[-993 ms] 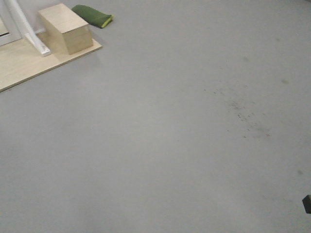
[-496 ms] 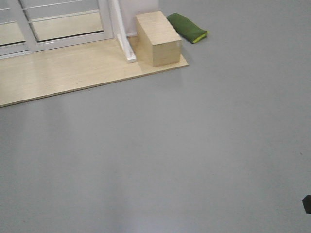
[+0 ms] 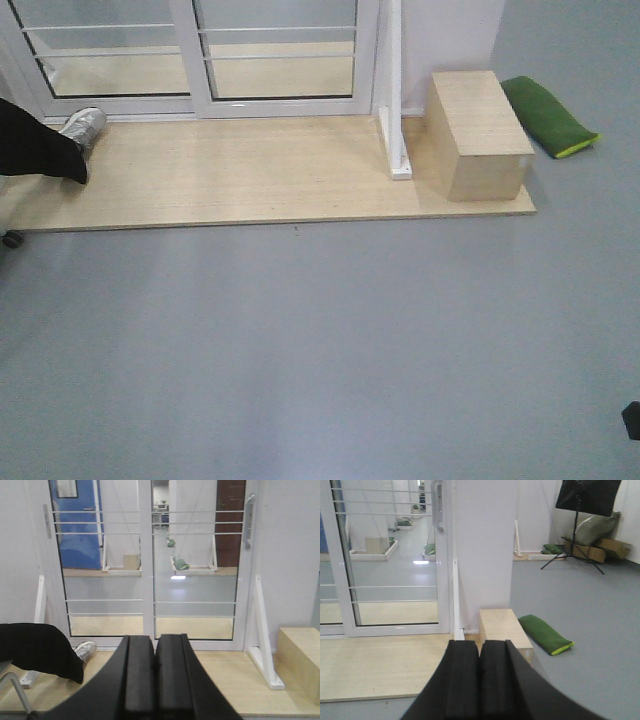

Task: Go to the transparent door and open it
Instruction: 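Drive up onto the wooden platform, stopping close to the door handle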

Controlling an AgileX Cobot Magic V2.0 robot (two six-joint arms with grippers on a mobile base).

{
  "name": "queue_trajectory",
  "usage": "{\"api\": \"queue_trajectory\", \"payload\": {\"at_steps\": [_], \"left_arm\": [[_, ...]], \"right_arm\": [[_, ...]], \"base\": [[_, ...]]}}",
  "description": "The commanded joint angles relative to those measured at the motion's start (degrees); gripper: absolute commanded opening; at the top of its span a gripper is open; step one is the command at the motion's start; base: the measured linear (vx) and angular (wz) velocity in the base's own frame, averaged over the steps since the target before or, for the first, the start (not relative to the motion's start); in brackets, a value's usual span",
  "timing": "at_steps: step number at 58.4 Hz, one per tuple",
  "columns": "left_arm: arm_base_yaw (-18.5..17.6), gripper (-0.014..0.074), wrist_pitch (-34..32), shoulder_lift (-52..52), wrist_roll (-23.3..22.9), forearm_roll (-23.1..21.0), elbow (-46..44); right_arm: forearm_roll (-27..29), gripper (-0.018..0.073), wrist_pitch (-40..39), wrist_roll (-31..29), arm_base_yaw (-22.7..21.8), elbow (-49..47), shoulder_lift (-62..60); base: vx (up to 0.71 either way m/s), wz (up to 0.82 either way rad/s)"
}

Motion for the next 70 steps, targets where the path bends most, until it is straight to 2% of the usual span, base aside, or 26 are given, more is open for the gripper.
{"api": "queue_trajectory", "payload": {"at_steps": [1, 25, 70], "left_arm": [[-0.2, -0.0006, -4.8, -0.2, -0.1, -0.1, 1.7], [-0.2, -0.0006, -4.8, -0.2, -0.1, -0.1, 1.7], [-0.2, -0.0006, -4.8, -0.2, -0.1, -0.1, 1.7]], "right_arm": [[0.1, -0.0008, -4.8, -0.1, 0.1, 0.7, -0.8], [0.1, -0.0008, -4.8, -0.1, 0.1, 0.7, -0.8], [0.1, -0.0008, -4.8, -0.1, 0.1, 0.7, -0.8]], "base": [[0.55, 0.40], [0.56, 0.22], [0.53, -0.06]]}}
